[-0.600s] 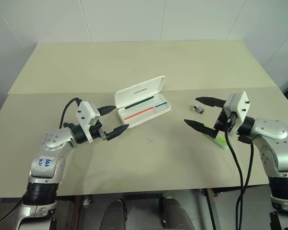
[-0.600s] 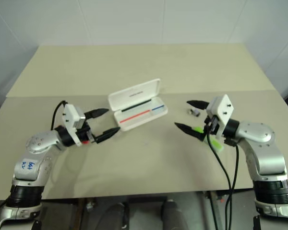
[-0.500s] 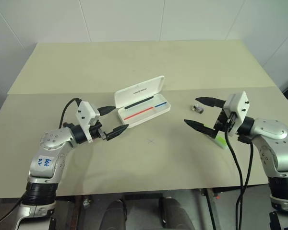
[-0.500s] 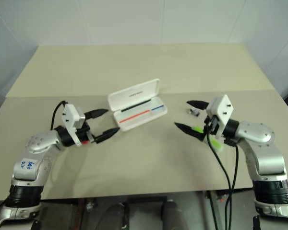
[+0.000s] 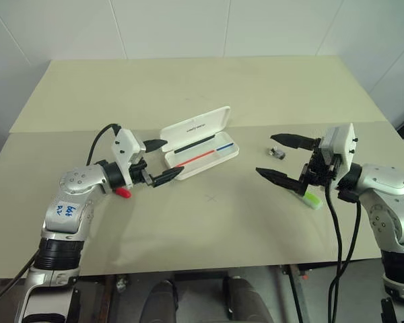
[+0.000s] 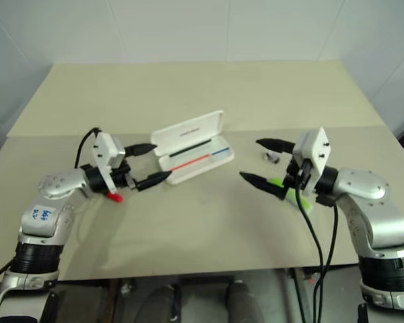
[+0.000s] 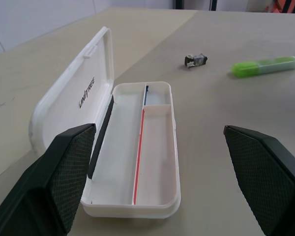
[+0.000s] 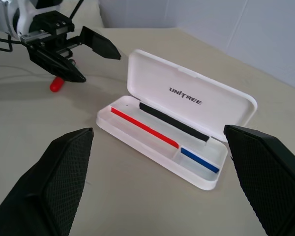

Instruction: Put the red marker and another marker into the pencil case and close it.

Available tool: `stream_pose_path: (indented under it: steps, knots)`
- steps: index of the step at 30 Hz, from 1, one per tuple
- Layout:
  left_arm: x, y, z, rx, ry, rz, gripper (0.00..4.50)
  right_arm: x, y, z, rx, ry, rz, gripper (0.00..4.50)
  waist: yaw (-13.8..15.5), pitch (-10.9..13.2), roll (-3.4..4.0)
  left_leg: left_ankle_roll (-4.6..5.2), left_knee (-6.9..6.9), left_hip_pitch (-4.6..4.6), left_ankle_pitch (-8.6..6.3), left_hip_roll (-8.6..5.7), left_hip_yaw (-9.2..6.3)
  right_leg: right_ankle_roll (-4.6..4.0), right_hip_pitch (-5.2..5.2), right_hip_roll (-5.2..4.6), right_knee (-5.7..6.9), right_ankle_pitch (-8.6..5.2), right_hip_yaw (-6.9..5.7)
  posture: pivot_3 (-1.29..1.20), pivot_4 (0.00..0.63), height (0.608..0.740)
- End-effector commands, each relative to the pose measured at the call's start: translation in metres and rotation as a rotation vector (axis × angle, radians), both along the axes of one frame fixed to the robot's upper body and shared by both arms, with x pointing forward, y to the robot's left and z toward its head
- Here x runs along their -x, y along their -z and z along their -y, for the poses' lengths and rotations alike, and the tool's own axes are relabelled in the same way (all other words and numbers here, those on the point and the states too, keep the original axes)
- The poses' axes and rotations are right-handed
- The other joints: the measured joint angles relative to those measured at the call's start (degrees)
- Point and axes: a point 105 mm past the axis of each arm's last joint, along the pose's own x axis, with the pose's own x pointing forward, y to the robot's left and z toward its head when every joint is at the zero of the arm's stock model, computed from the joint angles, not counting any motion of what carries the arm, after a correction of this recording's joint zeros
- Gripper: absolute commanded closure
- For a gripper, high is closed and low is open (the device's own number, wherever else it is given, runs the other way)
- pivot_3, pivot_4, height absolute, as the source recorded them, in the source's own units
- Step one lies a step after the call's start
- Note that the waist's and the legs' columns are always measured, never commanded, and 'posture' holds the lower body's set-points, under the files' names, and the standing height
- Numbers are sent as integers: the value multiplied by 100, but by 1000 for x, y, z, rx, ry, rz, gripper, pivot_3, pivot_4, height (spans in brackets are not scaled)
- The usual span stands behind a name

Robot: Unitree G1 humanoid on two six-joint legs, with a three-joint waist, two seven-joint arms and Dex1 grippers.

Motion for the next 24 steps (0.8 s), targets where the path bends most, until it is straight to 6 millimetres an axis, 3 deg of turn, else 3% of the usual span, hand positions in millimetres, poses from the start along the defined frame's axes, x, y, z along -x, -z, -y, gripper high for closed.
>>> stream_pose_path:
  steps: [1,2,5,8,24]
  knots:
    - [0,-4,0,-31,-2,32,35,9,-13,-7,-15,-36,52,0,7,0,0,0,2,0,0,0,1,0,1,-1,0,0,0,0,150,740]
    - [0,-4,1,-35,-5,34,35,9,-15,-10,-23,-41,57,0,9,0,-1,0,3,-1,0,-1,1,0,2,-2,-1,0,0,0,150,740]
    - [1,1,-4,-69,-5,23,627,9,-14,-17,-37,-49,62,0,10,0,-1,0,5,-1,0,0,1,0,3,-2,0,0,0,0,150,740]
    - [1,6,-1,-96,2,6,1583,8,-11,-20,-50,-50,60,0,11,0,-1,0,3,0,0,0,0,0,2,-1,0,0,0,0,150,740]
    - [-17,42,24,-196,-16,-65,1583,12,-8,-35,-104,-37,71,0,15,0,-1,1,3,-2,0,-1,0,0,2,-1,-1,0,0,0,150,740]
